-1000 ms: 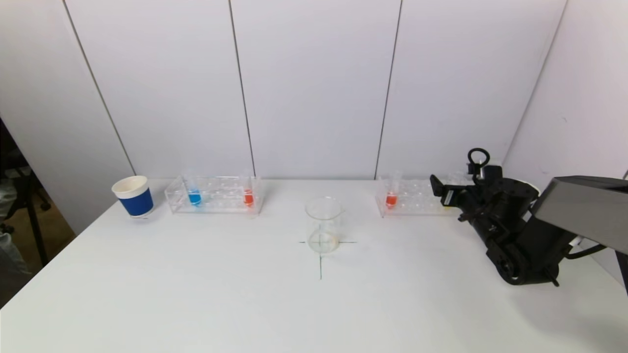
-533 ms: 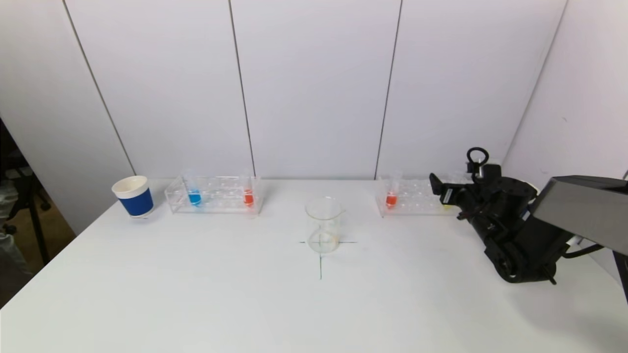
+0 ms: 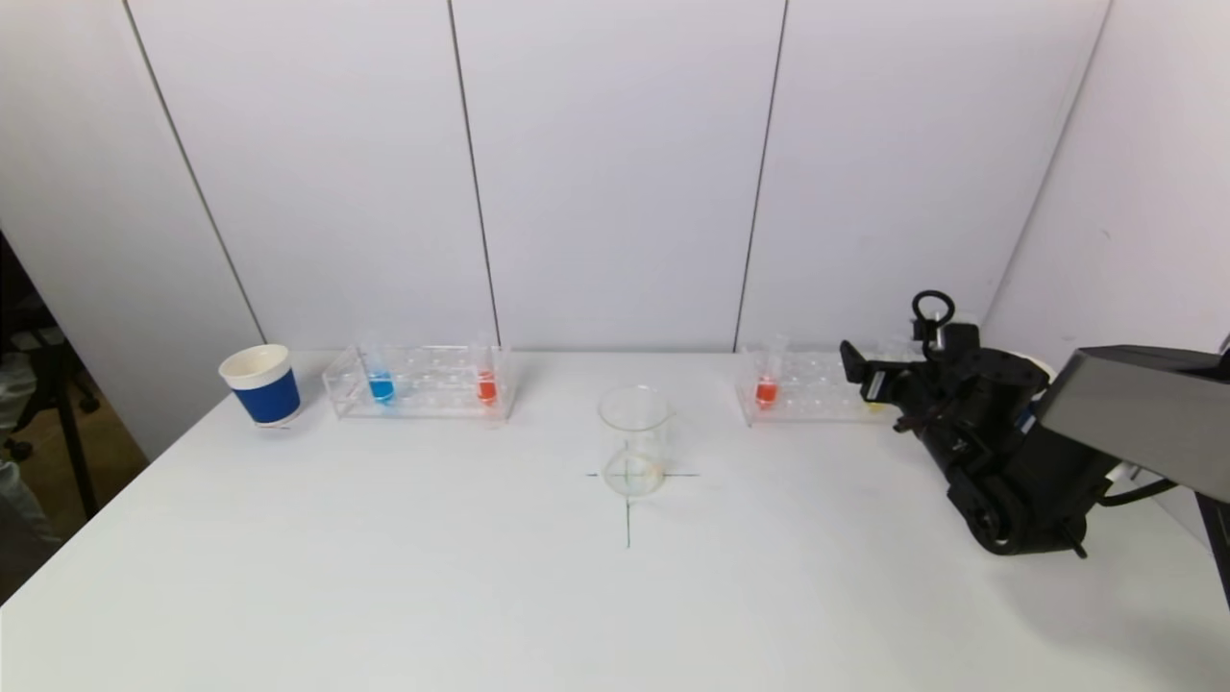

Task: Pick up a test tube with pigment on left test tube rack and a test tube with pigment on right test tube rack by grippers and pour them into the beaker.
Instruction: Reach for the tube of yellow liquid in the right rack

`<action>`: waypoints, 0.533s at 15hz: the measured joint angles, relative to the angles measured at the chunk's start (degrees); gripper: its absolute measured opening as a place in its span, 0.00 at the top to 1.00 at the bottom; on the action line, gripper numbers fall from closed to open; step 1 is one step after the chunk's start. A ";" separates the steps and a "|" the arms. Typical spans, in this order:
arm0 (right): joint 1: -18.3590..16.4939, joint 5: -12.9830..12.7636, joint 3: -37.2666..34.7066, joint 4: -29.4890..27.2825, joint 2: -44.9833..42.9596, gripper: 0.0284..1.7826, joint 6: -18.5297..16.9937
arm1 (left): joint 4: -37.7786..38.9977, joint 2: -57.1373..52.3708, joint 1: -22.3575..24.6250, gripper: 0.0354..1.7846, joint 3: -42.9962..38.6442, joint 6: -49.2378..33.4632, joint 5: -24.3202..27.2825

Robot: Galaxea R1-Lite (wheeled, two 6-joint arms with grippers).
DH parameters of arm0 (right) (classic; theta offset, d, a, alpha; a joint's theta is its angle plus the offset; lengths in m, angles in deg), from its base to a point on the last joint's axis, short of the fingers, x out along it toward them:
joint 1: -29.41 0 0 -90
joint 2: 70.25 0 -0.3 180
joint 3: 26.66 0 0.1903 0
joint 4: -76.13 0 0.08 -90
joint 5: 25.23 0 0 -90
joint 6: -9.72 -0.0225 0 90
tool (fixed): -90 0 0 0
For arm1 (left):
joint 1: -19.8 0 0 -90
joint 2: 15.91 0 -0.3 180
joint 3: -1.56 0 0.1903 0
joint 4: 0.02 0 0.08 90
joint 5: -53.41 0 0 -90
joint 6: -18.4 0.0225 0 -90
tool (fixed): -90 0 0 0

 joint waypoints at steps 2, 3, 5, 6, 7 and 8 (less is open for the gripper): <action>-0.05 -0.04 0.24 0.00 0.24 0.01 0.00 | 0.02 0.00 0.00 0.01 0.00 -0.02 0.02; -0.07 -0.04 0.29 0.00 0.33 0.01 0.00 | 0.00 0.00 0.00 0.01 0.00 0.00 0.02; -0.11 -0.04 0.33 0.02 0.41 0.01 0.00 | 0.00 0.00 0.00 0.01 0.00 0.00 0.02; -0.11 -0.04 0.33 0.00 0.45 0.01 0.00 | 0.00 0.00 0.00 0.01 0.00 -0.02 0.00; -0.11 -0.04 0.33 0.02 0.48 0.01 0.02 | 0.00 0.00 0.00 0.01 0.00 -0.02 0.02; -0.11 0.00 0.33 0.00 0.50 0.01 0.02 | 0.02 0.00 0.00 0.01 0.00 -0.02 0.02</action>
